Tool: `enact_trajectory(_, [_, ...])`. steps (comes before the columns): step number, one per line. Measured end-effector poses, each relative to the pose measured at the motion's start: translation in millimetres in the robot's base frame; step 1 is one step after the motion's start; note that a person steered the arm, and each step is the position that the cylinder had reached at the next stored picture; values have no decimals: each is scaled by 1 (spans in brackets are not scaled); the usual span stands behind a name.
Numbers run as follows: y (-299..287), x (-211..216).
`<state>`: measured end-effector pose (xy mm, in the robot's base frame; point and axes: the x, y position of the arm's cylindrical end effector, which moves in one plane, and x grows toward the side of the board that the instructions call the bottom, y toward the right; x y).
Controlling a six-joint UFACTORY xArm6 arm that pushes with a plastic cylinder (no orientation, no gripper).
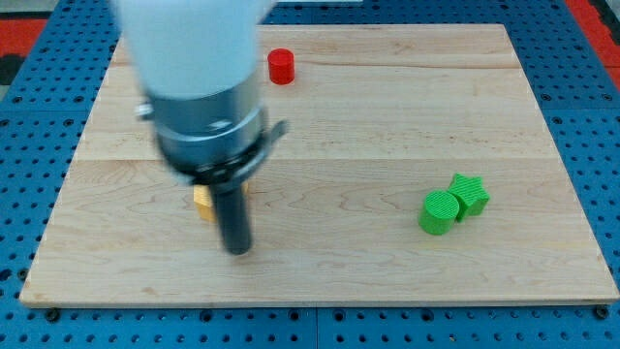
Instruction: Separate yellow heart and the yellow hexagon
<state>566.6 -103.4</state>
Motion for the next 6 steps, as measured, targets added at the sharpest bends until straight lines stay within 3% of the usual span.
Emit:
enact_trajectory(1, [-41,-6])
enact_trajectory(4, [43,-114])
enact_trajectory(6, [63,-179])
